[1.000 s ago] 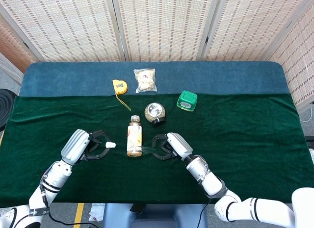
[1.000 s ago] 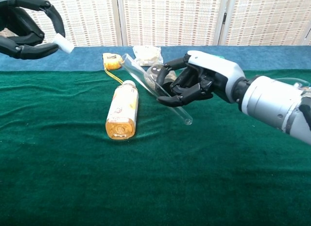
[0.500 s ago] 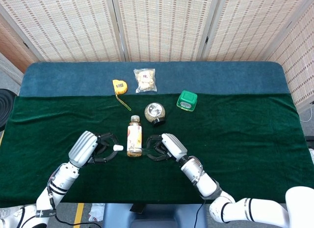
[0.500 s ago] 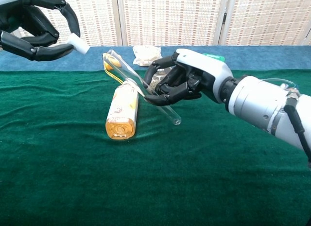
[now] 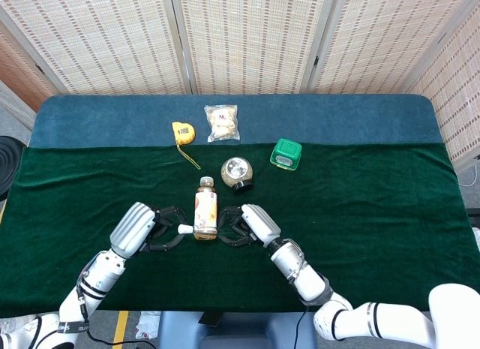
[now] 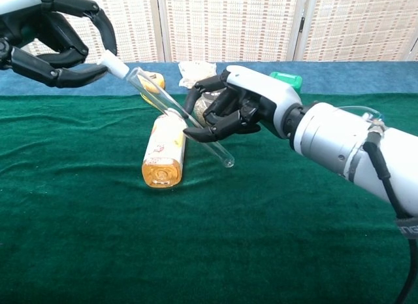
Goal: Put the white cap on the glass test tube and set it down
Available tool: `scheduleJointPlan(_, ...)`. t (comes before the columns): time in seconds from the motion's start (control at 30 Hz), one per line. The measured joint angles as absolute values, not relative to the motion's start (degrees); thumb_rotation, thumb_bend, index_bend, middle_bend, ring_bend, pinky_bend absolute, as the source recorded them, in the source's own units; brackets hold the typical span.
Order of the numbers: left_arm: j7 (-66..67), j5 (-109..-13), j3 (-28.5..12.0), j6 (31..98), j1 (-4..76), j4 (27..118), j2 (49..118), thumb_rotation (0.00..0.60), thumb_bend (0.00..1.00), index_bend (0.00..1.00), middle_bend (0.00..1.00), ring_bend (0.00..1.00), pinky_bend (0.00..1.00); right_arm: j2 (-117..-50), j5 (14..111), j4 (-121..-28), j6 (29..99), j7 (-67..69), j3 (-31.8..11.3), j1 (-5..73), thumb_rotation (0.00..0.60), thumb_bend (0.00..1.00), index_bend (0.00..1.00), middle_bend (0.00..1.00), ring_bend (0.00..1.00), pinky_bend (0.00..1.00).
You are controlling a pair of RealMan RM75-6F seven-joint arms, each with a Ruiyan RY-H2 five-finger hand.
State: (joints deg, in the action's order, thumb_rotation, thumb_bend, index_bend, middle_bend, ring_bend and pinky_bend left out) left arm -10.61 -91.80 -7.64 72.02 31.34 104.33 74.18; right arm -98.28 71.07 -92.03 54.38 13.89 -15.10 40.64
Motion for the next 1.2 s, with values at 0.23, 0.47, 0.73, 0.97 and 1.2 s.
scheduleJointPlan(0.23, -10.32, -91.68, -7.56, 71.78, 31.70, 104.40, 74.33, 0.600, 0.56, 0.62, 1.00, 0.89, 0.84, -99.00, 70.28, -91.91, 54.23, 12.75, -15.27, 41.14, 0.600, 0.73, 0.80, 0.97, 1.00, 1.00)
scheduleJointPlan(0.47, -10.12, -91.53, -7.53, 71.80, 31.87, 104.40, 74.33, 0.600, 0.56, 0.62, 1.00, 0.89, 0.84, -99.55, 69.56, -91.74, 53.92, 12.00, -15.36, 41.53, 0.600, 0.74, 0.80, 0.97, 1.00, 1.00)
scheduleJointPlan(0.73, -10.33, -91.49, -7.44, 71.87, 32.05, 104.32, 74.56, 0.600, 0.56, 0.62, 1.00, 0.89, 0.84, -100.19, 69.47, -91.57, 54.01, 11.62, -15.46, 41.84, 0.600, 0.74, 0.80, 0.97, 1.00, 1.00)
scheduleJointPlan(0.97, -10.61, -91.49, -7.17, 71.60, 32.23, 104.05, 74.87, 0.600, 0.56, 0.62, 1.00, 0.89, 0.84, -101.00, 69.77, -90.91, 54.49, 12.04, -15.46, 41.80, 0.600, 0.74, 0.80, 0.97, 1.00, 1.00)
scheduleJointPlan(1.2, -10.41, -91.05, -6.87, 70.81, 32.56, 103.94, 75.13, 0.600, 0.56, 0.62, 1.00, 0.89, 0.84, -101.32, 70.00, -90.75, 54.62, 12.22, -15.63, 41.93, 0.600, 0.74, 0.80, 0.97, 1.00, 1.00)
